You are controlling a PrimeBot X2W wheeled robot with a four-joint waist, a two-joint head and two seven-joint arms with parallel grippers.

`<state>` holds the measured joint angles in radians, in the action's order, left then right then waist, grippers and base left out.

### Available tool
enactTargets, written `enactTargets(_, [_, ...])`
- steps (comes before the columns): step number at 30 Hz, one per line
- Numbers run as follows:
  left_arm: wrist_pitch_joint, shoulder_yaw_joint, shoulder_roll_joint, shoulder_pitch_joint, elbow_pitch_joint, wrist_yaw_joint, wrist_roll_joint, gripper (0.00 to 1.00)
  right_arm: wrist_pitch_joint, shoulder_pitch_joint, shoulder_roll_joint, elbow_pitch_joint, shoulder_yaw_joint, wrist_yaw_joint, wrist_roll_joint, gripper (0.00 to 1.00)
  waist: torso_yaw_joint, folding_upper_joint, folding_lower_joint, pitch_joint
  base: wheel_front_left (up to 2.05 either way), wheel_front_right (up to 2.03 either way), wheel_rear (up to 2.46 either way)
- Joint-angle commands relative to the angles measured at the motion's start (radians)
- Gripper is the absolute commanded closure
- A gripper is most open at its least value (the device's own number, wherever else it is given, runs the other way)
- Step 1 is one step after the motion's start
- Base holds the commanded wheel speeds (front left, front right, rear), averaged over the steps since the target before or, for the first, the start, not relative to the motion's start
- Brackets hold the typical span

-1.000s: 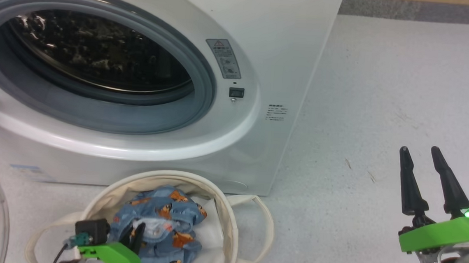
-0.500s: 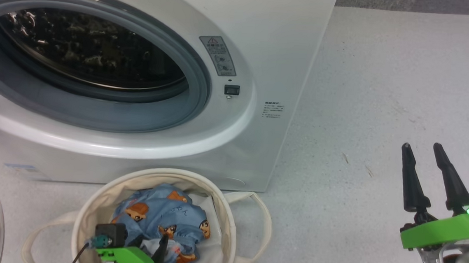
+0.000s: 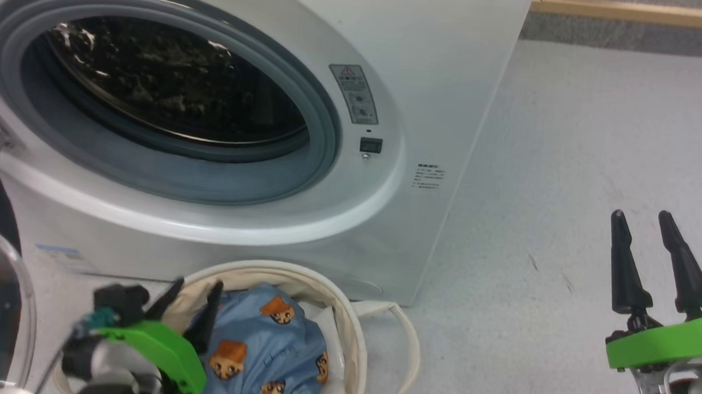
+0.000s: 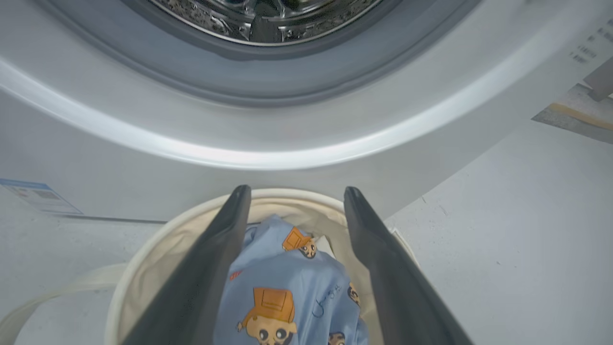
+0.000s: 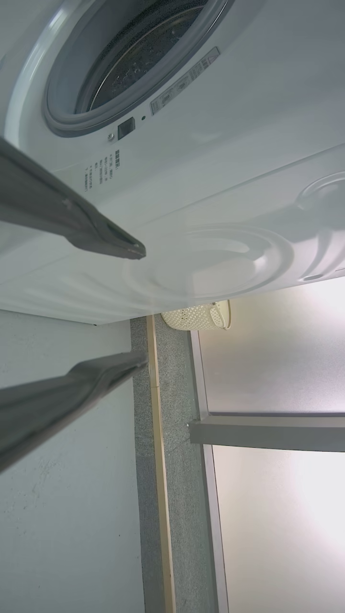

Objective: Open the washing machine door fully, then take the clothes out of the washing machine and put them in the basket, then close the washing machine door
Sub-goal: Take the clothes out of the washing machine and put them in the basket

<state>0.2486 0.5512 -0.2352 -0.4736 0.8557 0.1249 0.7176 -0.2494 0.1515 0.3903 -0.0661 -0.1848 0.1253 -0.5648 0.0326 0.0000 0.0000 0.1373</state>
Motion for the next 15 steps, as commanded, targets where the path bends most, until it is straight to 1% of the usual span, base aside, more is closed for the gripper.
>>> enactTargets(1, [0.012,-0.052,-0.047,-0.031,-0.052,0.006,-0.005,0.00,-0.012,-0.009,0.016,0.027,-0.005,0.005,0.001,0.00,0.010,0.0000,0.0000,-0.015,0.00,0.00,0.00])
enactTargets(7, [0.013,-0.143,-0.112,0.004,-0.273,-0.001,-0.019,0.00,-0.012,-0.015,0.018,0.020,-0.008,0.005,0.000,0.00,0.026,0.0000,0.0000,-0.048,0.00,0.00,0.00])
enactTargets(8, [0.013,-0.143,-0.112,0.004,-0.273,-0.001,-0.019,0.00,-0.012,-0.015,0.018,0.020,-0.008,0.005,0.000,0.00,0.026,0.0000,0.0000,-0.048,0.00,0.00,0.00])
enactTargets(12, [0.013,-0.168,-0.151,0.027,-0.380,-0.013,-0.021,0.00,-0.012,-0.013,0.023,0.017,-0.007,0.005,-0.001,0.00,0.031,0.0000,0.0000,-0.061,0.00,0.00,0.00])
enactTargets(15, [0.013,-0.182,-0.172,0.036,-0.451,-0.029,-0.024,0.00,-0.012,-0.013,0.025,0.013,-0.006,0.005,-0.003,0.00,0.034,0.0000,0.0000,-0.067,0.00,0.00,0.00])
